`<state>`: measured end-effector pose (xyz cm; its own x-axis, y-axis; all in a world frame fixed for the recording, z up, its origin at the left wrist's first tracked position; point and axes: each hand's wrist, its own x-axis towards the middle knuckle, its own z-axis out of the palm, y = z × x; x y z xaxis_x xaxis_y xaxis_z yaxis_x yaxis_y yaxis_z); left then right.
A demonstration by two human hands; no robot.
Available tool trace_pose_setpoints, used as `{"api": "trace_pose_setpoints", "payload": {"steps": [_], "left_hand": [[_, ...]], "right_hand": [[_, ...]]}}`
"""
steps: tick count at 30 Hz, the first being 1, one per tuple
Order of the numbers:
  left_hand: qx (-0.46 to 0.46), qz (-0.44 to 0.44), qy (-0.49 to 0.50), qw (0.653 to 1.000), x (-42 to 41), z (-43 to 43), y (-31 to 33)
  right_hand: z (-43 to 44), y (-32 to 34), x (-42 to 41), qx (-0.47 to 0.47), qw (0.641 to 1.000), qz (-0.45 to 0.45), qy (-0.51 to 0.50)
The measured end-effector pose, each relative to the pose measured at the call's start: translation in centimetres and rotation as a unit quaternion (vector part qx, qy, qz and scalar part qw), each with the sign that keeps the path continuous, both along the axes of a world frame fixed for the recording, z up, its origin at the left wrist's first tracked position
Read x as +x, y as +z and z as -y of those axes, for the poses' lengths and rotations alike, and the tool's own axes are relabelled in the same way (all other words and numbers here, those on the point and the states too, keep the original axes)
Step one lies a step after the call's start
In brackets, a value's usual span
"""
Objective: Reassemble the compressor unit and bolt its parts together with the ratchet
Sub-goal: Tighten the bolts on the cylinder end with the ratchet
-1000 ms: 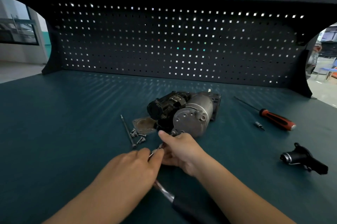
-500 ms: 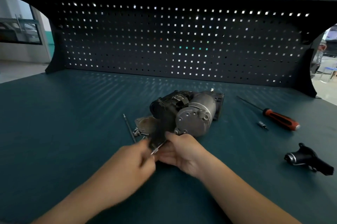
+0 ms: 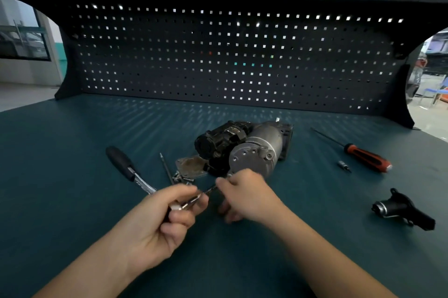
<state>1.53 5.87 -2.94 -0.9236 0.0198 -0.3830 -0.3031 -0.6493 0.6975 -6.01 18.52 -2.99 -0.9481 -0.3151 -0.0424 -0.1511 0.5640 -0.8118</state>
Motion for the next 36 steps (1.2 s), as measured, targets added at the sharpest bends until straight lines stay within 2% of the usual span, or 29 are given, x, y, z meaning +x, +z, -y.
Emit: {"api": "trace_pose_setpoints", "payload": {"steps": [2,3,4,5,6,7,8,9,10,11,12,14,15,16,18,19,21,23,24,26,27,28,29,30,31,32,34,35,36], "left_hand": [[-0.225,-0.02,-0.01,0.974,-0.1,0.6,0.0],[-0.411,-0.06,-0.028,0.909,0.0,0.6,-0.2],[-0.615,-0.108,-0.062,0.779,0.1,0.5,-0.7],[-0.776,-0.143,-0.098,0.606,0.0,0.0,-1.0],[-0.873,-0.166,-0.118,0.443,0.1,-0.6,-1.3],[-0.914,-0.179,-0.145,0.335,0.1,-1.3,-1.6],[-0.924,-0.186,-0.165,0.292,0.1,-1.8,-1.7],[-0.925,-0.197,-0.16,0.283,0.0,-1.8,-1.9],[-0.916,-0.198,-0.13,0.323,-0.4,-1.1,-2.0],[-0.878,-0.212,-0.101,0.417,-0.5,-0.2,-1.8],[-0.803,-0.221,-0.081,0.548,-0.3,0.3,-1.4],[-0.544,-0.139,-0.024,0.827,0.2,0.1,-1.3],[-0.369,-0.074,-0.007,0.926,0.2,-0.1,-1.3],[-0.211,-0.025,0.011,0.977,-0.1,-0.3,-1.2],[0.001,0.023,0.042,0.999,-0.7,0.1,-1.1],[0.027,0.025,0.035,0.999,-0.7,0.3,-0.9],[-0.074,0.003,0.006,0.997,-0.5,0.4,-0.5],[-0.335,-0.053,-0.021,0.941,-0.2,0.2,-0.8],[-0.507,-0.093,-0.039,0.856,0.1,0.2,-1.2],[-0.8,-0.164,-0.095,0.569,0.1,0.0,-2.2],[-0.871,-0.18,-0.111,0.444,0.1,-0.1,-2.6],[-0.901,-0.19,-0.119,0.372,0.1,-0.2,-2.9],[-0.912,-0.194,-0.116,0.342,0.0,-0.2,-3.0],[-0.911,-0.199,-0.102,0.348,-0.1,-0.1,-3.0],[-0.883,-0.212,-0.078,0.411,-0.2,0.3,-3.0],[-0.818,-0.219,-0.053,0.529,-0.2,0.4,-2.6],[-0.561,-0.128,-0.006,0.818,-0.3,0.3,-1.5],[-0.363,-0.061,0.008,0.93,-0.4,0.2,-1.3],[-0.162,-0.016,0.018,0.987,-0.5,0.1,-1.0]], "right_hand": [[-1.2,0.6,-0.3,0.115,0.947,-0.295,-0.058],[-1.9,1.1,-0.6,0.073,0.909,-0.399,-0.101],[-2.6,1.4,-1.0,0.011,0.871,-0.471,-0.14],[-3.3,1.7,-1.5,-0.035,0.85,-0.5,-0.16],[-4.0,1.9,-2.1,-0.055,0.86,-0.481,-0.159],[-4.6,1.7,-2.7,-0.048,0.888,-0.435,-0.143],[-5.2,1.2,-3.3,-0.028,0.92,-0.372,-0.122],[-5.7,0.7,-3.9,-0.016,0.943,-0.314,-0.108],[-6.0,0.4,-4.2,-0.015,0.954,-0.28,-0.108],[-6.1,0.2,-4.3,-0.023,0.953,-0.278,-0.12],[-6.0,0.2,-4.3,-0.028,0.941,-0.307,-0.143],[-5.3,0.5,-3.4,-0.035,0.882,-0.428,-0.192],[-4.8,0.7,-2.8,-0.053,0.856,-0.476,-0.193],[-4.3,0.8,-2.2,-0.067,0.842,-0.502,-0.185],[-3.5,0.8,-1.5,-0.073,0.852,-0.493,-0.162],[-3.4,0.8,-1.5,-0.075,0.863,-0.474,-0.157],[-3.7,0.7,-1.9,-0.096,0.88,-0.435,-0.167],[-4.3,0.7,-2.6,-0.135,0.888,-0.391,-0.2],[-4.5,0.7,-2.9,-0.15,0.891,-0.37,-0.217],[-5.0,0.4,-3.5,-0.163,0.896,-0.342,-0.232],[-5.2,0.2,-3.7,-0.155,0.902,-0.337,-0.222],[-5.3,-0.1,-3.9,-0.133,0.912,-0.333,-0.199],[-5.4,-0.4,-4.2,-0.103,0.925,-0.327,-0.166],[-5.5,-0.7,-4.3,-0.074,0.939,-0.312,-0.128],[-5.4,-1.0,-4.5,-0.053,0.953,-0.285,-0.091],[-5.4,-1.3,-4.6,-0.043,0.964,-0.257,-0.06],[-5.5,-1.8,-4.9,-0.043,0.972,-0.232,-0.025],[-5.4,-1.9,-4.9,-0.047,0.971,-0.234,-0.023],[-5.4,-2.0,-5.0,-0.052,0.968,-0.244,-0.026]]}}
